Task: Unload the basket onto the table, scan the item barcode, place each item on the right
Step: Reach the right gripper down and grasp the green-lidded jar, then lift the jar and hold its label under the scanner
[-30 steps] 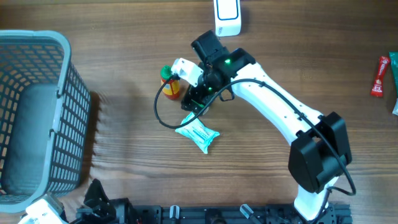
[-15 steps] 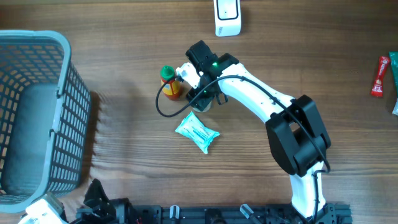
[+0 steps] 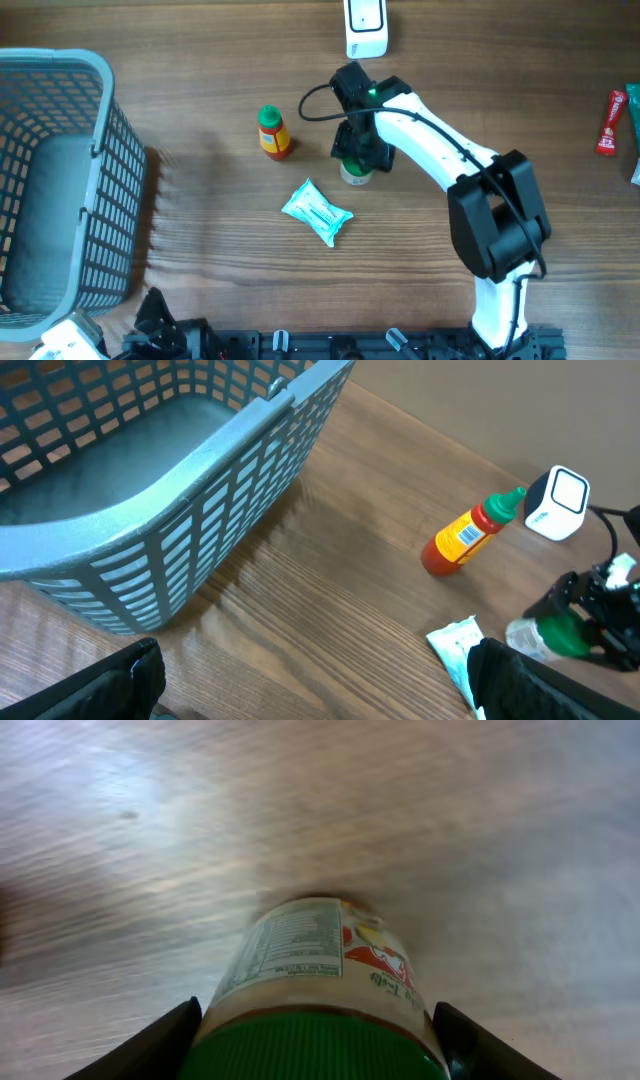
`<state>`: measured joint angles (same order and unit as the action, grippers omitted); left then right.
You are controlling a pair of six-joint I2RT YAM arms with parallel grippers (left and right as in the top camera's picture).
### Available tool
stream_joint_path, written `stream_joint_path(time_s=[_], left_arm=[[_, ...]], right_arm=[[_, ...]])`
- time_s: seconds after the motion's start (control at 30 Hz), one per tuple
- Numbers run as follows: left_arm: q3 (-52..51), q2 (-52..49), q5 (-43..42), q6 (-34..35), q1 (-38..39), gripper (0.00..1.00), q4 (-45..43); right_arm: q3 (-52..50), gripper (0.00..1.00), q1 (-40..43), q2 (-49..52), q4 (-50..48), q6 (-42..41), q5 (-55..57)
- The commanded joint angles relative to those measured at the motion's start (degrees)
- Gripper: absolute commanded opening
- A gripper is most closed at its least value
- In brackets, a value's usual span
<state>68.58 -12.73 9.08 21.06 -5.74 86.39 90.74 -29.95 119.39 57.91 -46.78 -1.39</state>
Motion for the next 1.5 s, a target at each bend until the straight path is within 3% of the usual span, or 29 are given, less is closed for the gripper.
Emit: stream_joint_path(time_s=[0.0,0.23,0.4,0.5,0.53,0.6,0.67,0.8,0.97,1.17,1.47], left_arm=[[0.11,0.37,-0.07,-0.94,-0.39,1.0,-0.17],[0.11,0.37,-0.07,-0.94,-0.39,1.0,-0.17],[0.11,0.37,-0.07,-0.94,-0.39,1.0,-0.17],[0.11,0.37,-0.07,-0.94,-0.39,1.0,-0.17],[0.11,0.37,-0.07,-0.94,-0.39,1.0,-0.17],[0.11,0.37,-0.07,-0.96,-0.39,1.0,-0.17],[0.11,0.37,-0.07,-0.94,-0.39,1.0,-0.17],[0.11,0.37,-0.07,-0.94,-0.39,1.0,-0.17],[0.11,0.37,-0.07,-0.94,-0.39,1.0,-0.17],[0.11,0.37,-0.07,-0.94,-0.39,1.0,-0.17],[0.11,0.37,-0.07,-0.94,-0.39,1.0,-0.17]], right_arm=[[-2.14,1.0,-0.24,-0.15,1.31,-4.02,1.88],[-2.12,1.0,-0.17,-6.16,2.49,-2.14,2.32],[-2.14,1.0,-0.17,-11.06,-5.75,7.8,2.27],[-2.14,1.0,-0.24,-10.84,-7.1,19.71,1.9],[-2.16,1.0,-0.22,-10.86,-6.62,19.1,2.21],[-2.16,1.0,-0.13,-10.86,-1.77,-0.55,2.54],[-2.16,1.0,-0.13,-10.84,-1.92,-5.9,2.51],[-3.41,1.0,-0.2,-10.84,-4.07,0.44,2.84],[-12.7,0.99,-0.17,-9.97,-11.89,4.52,1.73],[-12.79,0.94,-0.24,-7.06,-12.7,8.09,0.72],[-12.66,0.66,-0.15,-2.6,-14.19,9.11,-3.67]])
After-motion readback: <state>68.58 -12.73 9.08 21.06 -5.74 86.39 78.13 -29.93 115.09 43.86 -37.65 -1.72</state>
